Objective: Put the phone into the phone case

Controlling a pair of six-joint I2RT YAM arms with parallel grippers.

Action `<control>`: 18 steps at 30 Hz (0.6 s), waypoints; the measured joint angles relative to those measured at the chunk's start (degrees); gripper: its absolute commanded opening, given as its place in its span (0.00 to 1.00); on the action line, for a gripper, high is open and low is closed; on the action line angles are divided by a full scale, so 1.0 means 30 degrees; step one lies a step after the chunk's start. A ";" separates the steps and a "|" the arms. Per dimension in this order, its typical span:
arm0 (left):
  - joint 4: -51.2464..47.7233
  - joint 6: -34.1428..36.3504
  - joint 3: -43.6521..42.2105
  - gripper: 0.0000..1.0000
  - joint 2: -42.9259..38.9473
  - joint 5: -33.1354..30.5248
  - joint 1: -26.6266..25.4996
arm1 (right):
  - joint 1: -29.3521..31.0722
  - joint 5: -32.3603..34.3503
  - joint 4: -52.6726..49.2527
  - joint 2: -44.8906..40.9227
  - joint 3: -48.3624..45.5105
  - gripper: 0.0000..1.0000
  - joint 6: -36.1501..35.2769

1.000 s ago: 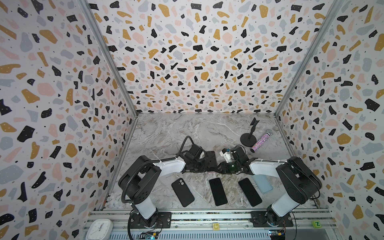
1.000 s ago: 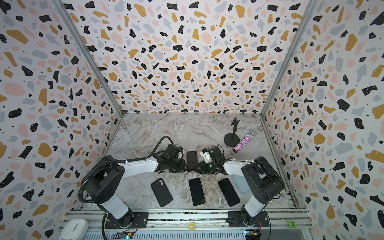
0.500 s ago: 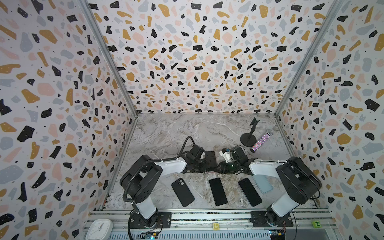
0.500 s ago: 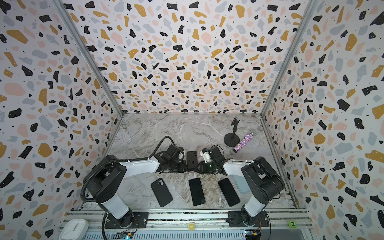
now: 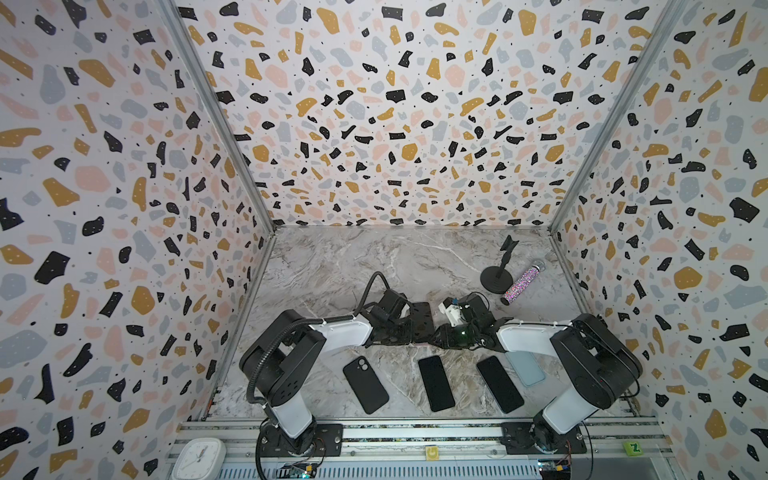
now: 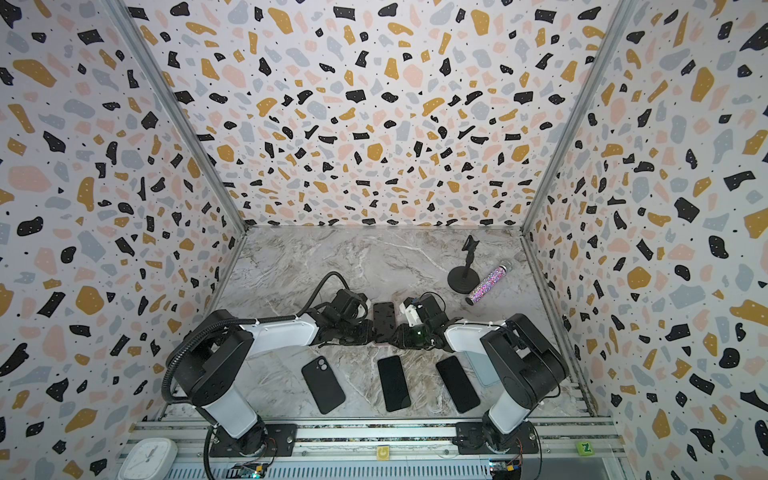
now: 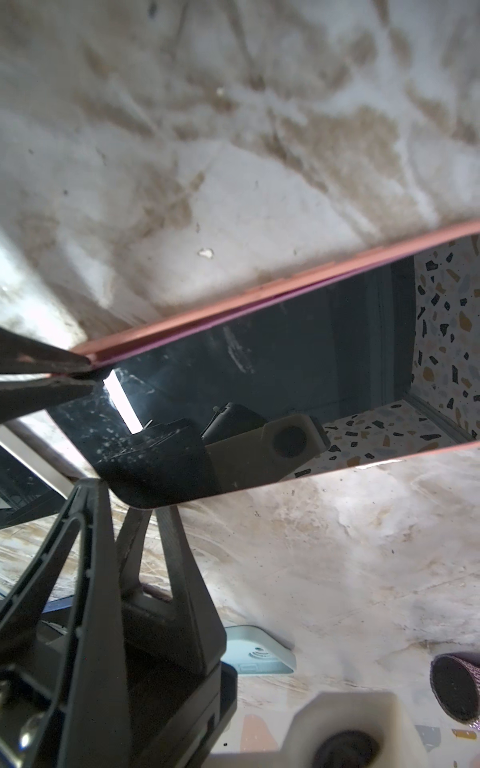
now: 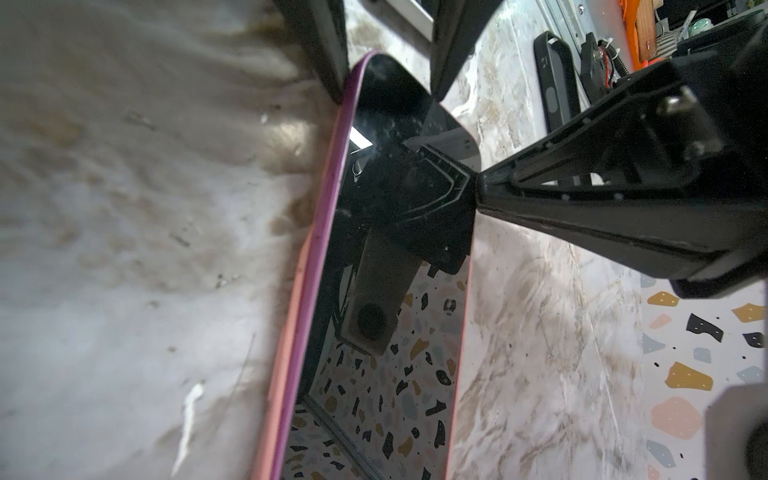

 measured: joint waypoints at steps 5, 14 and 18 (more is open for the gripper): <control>0.0495 0.0007 -0.0219 0.02 0.0153 -0.0080 0.0022 | 0.0306 0.0539 -0.0029 -0.0015 0.0051 0.33 -0.0029; 0.0772 0.0146 -0.0415 0.06 0.0051 -0.0226 0.0058 | 0.0954 0.1989 -0.1566 -0.0044 0.0867 0.33 -0.0277; 0.0109 0.0510 -0.0080 0.23 -0.0146 -0.0612 -0.0029 | 0.1173 0.2521 -0.2361 -0.0131 0.1275 0.34 -0.0743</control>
